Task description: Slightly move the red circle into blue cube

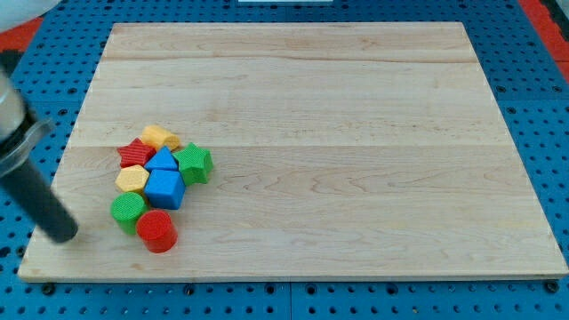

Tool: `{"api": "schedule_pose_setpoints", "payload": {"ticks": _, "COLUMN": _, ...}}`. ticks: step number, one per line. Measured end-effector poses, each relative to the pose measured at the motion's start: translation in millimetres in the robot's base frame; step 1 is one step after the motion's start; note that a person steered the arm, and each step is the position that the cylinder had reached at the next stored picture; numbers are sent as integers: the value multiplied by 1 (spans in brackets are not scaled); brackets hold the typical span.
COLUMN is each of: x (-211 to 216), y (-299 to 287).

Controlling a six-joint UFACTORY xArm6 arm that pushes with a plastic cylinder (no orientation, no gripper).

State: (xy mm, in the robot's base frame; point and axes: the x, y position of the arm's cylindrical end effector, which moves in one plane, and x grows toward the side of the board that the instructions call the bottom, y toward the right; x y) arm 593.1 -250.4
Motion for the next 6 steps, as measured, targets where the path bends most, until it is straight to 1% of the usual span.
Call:
{"api": "schedule_pose_setpoints", "payload": {"ticks": 1, "x": 24, "y": 47}}
{"api": "schedule_pose_setpoints", "payload": {"ticks": 2, "x": 18, "y": 97}}
{"api": "schedule_pose_setpoints", "payload": {"ticks": 3, "x": 13, "y": 127}}
{"api": "schedule_pose_setpoints", "payload": {"ticks": 4, "x": -9, "y": 83}}
{"api": "schedule_pose_setpoints", "payload": {"ticks": 5, "x": -10, "y": 90}}
{"api": "schedule_pose_setpoints", "payload": {"ticks": 6, "x": -9, "y": 117}}
